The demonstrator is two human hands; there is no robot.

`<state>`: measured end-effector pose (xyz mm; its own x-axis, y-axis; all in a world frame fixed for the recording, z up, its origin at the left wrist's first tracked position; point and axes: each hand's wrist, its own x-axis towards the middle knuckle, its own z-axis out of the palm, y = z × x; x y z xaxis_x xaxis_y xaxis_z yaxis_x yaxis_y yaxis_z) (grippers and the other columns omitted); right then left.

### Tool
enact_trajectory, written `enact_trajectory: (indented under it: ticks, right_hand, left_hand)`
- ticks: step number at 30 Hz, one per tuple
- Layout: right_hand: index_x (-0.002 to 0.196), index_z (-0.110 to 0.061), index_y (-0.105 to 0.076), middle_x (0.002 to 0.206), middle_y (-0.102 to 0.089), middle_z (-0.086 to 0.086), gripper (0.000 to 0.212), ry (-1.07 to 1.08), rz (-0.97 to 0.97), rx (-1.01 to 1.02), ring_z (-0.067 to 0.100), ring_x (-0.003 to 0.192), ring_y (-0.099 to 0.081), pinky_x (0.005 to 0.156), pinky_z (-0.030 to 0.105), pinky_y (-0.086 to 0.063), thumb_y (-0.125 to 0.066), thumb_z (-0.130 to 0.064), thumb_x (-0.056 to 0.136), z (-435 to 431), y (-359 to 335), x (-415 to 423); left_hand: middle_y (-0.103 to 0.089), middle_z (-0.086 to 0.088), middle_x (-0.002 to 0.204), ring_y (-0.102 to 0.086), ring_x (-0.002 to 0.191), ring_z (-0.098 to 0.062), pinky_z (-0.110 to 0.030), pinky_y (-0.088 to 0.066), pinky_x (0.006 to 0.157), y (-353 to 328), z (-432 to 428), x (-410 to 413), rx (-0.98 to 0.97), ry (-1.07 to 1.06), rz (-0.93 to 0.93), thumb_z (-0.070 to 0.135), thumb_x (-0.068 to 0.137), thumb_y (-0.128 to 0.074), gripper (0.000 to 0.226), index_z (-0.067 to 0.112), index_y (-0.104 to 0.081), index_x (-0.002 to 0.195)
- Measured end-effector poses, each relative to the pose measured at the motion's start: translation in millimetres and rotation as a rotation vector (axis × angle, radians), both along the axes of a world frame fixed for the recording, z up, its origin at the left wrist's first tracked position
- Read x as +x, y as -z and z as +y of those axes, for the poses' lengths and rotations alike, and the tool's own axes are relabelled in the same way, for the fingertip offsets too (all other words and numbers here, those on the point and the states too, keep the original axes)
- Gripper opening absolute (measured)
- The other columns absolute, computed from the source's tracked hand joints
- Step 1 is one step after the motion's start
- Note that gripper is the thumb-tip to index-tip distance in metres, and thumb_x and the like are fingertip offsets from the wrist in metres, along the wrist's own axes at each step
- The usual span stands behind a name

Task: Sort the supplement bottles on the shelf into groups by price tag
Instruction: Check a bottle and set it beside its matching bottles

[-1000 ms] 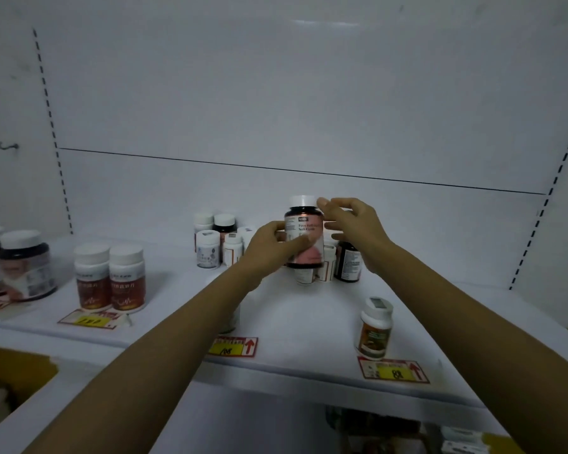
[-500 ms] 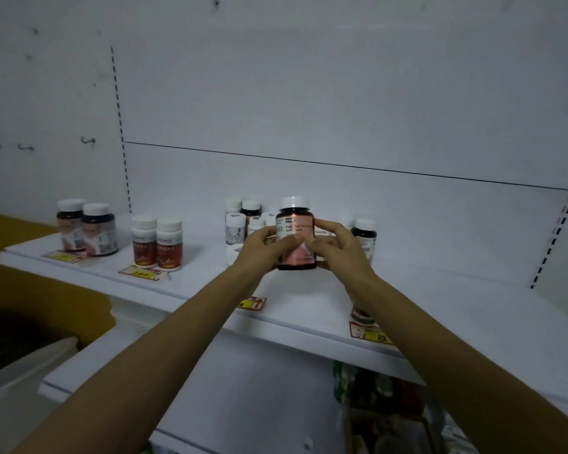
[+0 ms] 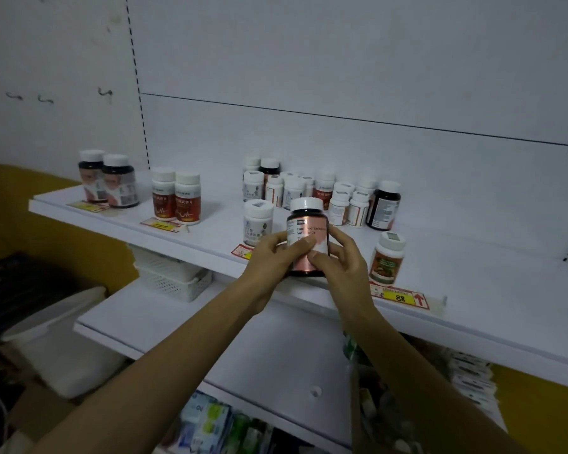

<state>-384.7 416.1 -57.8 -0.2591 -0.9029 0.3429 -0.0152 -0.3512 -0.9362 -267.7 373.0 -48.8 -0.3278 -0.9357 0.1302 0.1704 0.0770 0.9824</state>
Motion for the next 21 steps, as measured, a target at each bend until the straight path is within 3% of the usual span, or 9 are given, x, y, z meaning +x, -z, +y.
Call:
enact_trajectory:
  ticks: [4,10,14,18,21]
  right_hand:
    - [0.130,-0.027,-0.046,0.120,-0.061,0.005,0.050,0.040,-0.005,-0.100,0.017,0.106,-0.062,0.075,0.021,-0.056,-0.060,-0.004,0.087,-8,-15,15]
    - [0.127,-0.027,-0.047,0.116,-0.061,-0.009,0.051,0.022,-0.041,-0.219,-0.001,0.099,-0.063,0.072,0.016,-0.054,-0.059,0.001,0.086,-36,-46,85]
    - [0.122,-0.031,-0.046,0.124,-0.060,0.002,0.045,-0.035,-0.083,-0.224,0.016,0.107,-0.062,0.073,0.018,-0.055,-0.057,-0.003,0.089,-65,-62,159]
    - [0.127,-0.026,-0.045,0.116,-0.064,0.001,0.041,-0.154,-0.058,-0.206,0.009,0.096,-0.067,0.068,0.018,-0.054,-0.054,-0.008,0.092,-101,-69,234]
    - [0.127,-0.025,-0.048,0.115,-0.065,-0.001,0.036,-0.187,-0.053,-0.152,0.011,0.097,-0.067,0.072,0.021,-0.056,-0.050,-0.013,0.093,-129,-70,288]
  left_hand:
    - [-0.068,-0.002,0.108,-0.066,0.098,-0.016,-0.030,-0.054,0.086,-15,-9,14,-0.071,0.003,-0.023,0.032,0.086,-0.060,0.035,0.020,-0.057,0.118]
    - [-0.068,0.004,0.111,-0.067,0.097,-0.007,-0.021,-0.055,0.079,-50,-35,87,-0.236,0.014,-0.013,0.033,0.085,-0.058,0.039,0.024,-0.053,0.123]
    - [-0.069,0.006,0.105,-0.068,0.089,-0.004,-0.018,-0.055,0.070,-73,-54,161,-0.341,-0.082,-0.041,0.039,0.073,-0.064,0.039,0.035,-0.053,0.110]
    - [-0.066,0.012,0.097,-0.067,0.079,0.004,-0.011,-0.051,0.059,-78,-82,243,-0.405,-0.183,-0.029,0.029,0.074,-0.068,0.036,0.035,-0.053,0.106]
    - [-0.066,0.006,0.107,-0.066,0.092,-0.005,-0.020,-0.056,0.071,-74,-105,301,-0.447,-0.312,-0.091,0.040,0.065,-0.073,0.058,0.027,-0.054,0.119]
